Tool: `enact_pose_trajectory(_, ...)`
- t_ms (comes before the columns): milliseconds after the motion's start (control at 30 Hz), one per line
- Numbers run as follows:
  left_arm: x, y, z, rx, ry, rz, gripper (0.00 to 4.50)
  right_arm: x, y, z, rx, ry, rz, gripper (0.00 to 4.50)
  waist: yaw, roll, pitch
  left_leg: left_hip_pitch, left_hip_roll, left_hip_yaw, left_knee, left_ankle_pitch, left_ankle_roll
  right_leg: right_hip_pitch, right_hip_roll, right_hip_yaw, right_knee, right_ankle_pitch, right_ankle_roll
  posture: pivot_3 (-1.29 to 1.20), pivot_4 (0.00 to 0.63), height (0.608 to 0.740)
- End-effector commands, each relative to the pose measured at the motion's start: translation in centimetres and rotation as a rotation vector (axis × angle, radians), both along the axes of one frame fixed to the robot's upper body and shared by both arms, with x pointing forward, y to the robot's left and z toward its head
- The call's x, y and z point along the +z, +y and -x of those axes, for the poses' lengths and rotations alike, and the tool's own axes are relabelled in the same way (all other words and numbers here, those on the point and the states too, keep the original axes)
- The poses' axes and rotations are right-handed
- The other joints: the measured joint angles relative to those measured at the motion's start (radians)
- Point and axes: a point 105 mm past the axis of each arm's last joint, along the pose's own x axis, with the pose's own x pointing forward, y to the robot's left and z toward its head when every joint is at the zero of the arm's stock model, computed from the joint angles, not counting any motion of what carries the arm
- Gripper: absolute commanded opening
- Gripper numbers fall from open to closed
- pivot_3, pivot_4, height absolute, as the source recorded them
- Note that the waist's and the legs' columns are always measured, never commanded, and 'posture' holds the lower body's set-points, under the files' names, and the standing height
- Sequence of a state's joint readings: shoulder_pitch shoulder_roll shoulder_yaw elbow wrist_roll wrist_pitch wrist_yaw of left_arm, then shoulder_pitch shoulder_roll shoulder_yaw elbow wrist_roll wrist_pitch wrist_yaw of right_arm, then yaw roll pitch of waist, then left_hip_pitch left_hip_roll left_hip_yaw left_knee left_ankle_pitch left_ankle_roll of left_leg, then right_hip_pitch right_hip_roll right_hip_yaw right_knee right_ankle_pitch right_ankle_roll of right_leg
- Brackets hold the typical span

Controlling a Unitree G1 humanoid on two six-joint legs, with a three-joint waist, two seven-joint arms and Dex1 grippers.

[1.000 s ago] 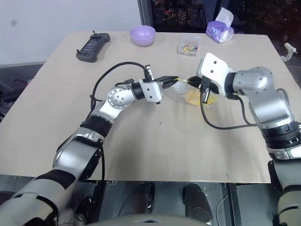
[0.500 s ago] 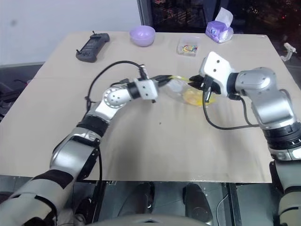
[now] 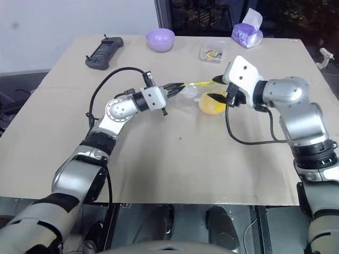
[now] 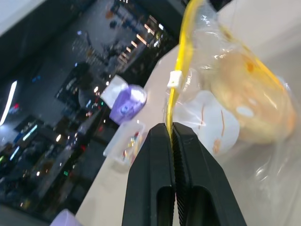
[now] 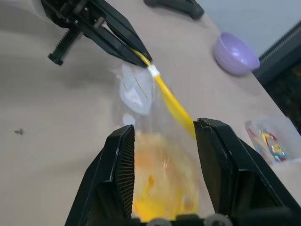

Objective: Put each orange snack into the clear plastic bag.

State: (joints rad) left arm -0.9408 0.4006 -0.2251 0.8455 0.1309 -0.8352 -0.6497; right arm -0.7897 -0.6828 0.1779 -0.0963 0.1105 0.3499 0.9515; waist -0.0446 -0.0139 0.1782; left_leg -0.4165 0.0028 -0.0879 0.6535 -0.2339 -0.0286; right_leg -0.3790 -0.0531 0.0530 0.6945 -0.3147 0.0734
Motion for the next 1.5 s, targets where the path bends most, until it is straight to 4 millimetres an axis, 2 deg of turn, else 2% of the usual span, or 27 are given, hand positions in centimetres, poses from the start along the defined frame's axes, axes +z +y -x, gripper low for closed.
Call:
enact_pose_trajectory(33, 1.2, -0.5, 1.2, -0.067, -0.058, 0.018, 0.0, 1.5, 1.4, 0.3, 0.047, -0.093, -0.001, 2.18, 0.001, 0.0, 0.0, 0.0, 0.0, 0.0, 0.0, 0.0, 0.0, 0.0, 0.0, 0.0, 0.0, 0.0, 0.0, 0.0, 0.15, 0.74)
enact_pose_trajectory(267, 0.9, -0.5, 1.7, -0.087, -0.059, -0.001, 0.0, 1.3, 2.6, 0.1, 0.082, -0.122, 0.006, 2.18, 0.003, 0.0, 0.0, 0.0, 0.0, 0.0, 0.0, 0.0, 0.0, 0.0, 0.0, 0.0, 0.0, 0.0, 0.0, 0.0, 0.15, 0.74)
enact_pose_trajectory(500, 0.9, -0.5, 1.7, -0.088, -0.052, 0.004, 0.0, 0.9, 2.9, 0.1, 0.095, -0.134, 0.02, 2.18, 0.002, 0.0, 0.0, 0.0, 0.0, 0.0, 0.0, 0.0, 0.0, 0.0, 0.0, 0.0, 0.0, 0.0, 0.0, 0.0, 0.15, 0.74)
enact_pose_trajectory(600, 0.9, -0.5, 1.7, -0.089, -0.051, 0.006, 0.0, 0.8, 2.9, 0.0, 0.096, -0.133, 0.023, 1.37, 0.001, 0.0, 0.0, 0.0, 0.0, 0.0, 0.0, 0.0, 0.0, 0.0, 0.0, 0.0, 0.0, 0.0, 0.0, 0.0, 0.15, 0.74)
enact_pose_trajectory(633, 0.9, -0.6, 1.8, -0.089, -0.05, 0.007, 0.0, 0.7, 2.9, 0.0, 0.094, -0.133, 0.027, 0.84, 0.001, 0.0, 0.0, 0.0, 0.0, 0.0, 0.0, 0.0, 0.0, 0.0, 0.0, 0.0, 0.0, 0.0, 0.0, 0.0, 0.15, 0.74)
enact_pose_trajectory(667, 0.9, -0.6, 1.8, -0.09, -0.049, 0.007, 0.0, 0.6, 2.8, 0.0, 0.092, -0.133, 0.028, 0.69, 0.001, 0.0, 0.0, 0.0, 0.0, 0.0, 0.0, 0.0, 0.0, 0.0, 0.0, 0.0, 0.0, 0.0, 0.0, 0.0, 0.15, 0.74)
enact_pose_trajectory(700, 0.9, -0.6, 1.8, -0.09, -0.048, 0.008, 0.0, 0.6, 2.8, -0.1, 0.091, -0.134, 0.029, 0.15, 0.001, 0.0, 0.0, 0.0, 0.0, 0.0, 0.0, 0.0, 0.0, 0.0, 0.0, 0.0, 0.0, 0.0, 0.0, 0.0, 0.15, 0.74)
enact_pose_trajectory(1500, 0.7, -0.7, 1.8, -0.092, -0.041, 0.005, 0.0, 0.0, 2.5, -0.4, 0.055, -0.094, 0.026, 0.15, 0.001, 0.0, 0.0, 0.0, 0.0, 0.0, 0.0, 0.0, 0.0, 0.0, 0.0, 0.0, 0.0, 0.0, 0.0, 0.0, 0.15, 0.74)
